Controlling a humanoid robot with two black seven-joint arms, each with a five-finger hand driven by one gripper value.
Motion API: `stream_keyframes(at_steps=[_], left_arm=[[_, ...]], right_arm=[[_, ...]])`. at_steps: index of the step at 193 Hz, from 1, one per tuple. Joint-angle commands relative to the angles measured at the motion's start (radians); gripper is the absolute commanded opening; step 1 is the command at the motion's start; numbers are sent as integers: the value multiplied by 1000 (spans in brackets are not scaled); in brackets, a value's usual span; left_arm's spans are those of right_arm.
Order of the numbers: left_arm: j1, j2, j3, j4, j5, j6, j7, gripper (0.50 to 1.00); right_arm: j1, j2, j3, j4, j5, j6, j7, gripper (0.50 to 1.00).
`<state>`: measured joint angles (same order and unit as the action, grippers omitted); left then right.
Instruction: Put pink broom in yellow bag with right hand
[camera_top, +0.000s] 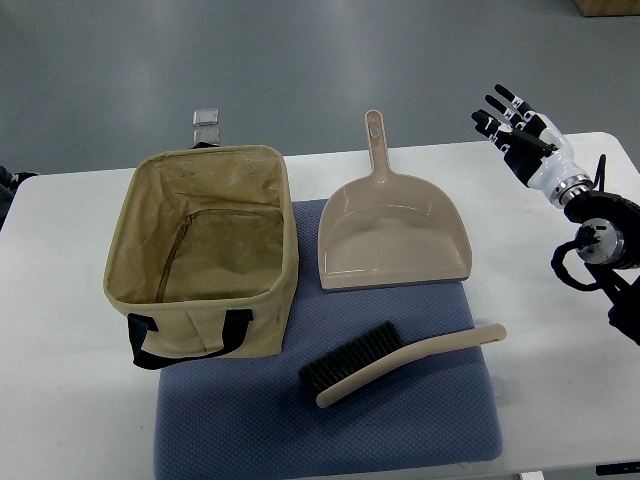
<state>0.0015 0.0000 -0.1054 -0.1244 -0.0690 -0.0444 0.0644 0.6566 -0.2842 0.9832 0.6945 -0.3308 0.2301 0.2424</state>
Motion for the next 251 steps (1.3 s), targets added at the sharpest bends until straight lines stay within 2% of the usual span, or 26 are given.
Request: stream_keyframes(at_steps=[1,251], left_arm=[[0,0,0,2,0,0,3,1000],[2,0,0,0,2,6,5,1000]], right_arm=[[0,0,-3,-1,-1,0,0,930],[2,0,9,-1,3,5,3,930]])
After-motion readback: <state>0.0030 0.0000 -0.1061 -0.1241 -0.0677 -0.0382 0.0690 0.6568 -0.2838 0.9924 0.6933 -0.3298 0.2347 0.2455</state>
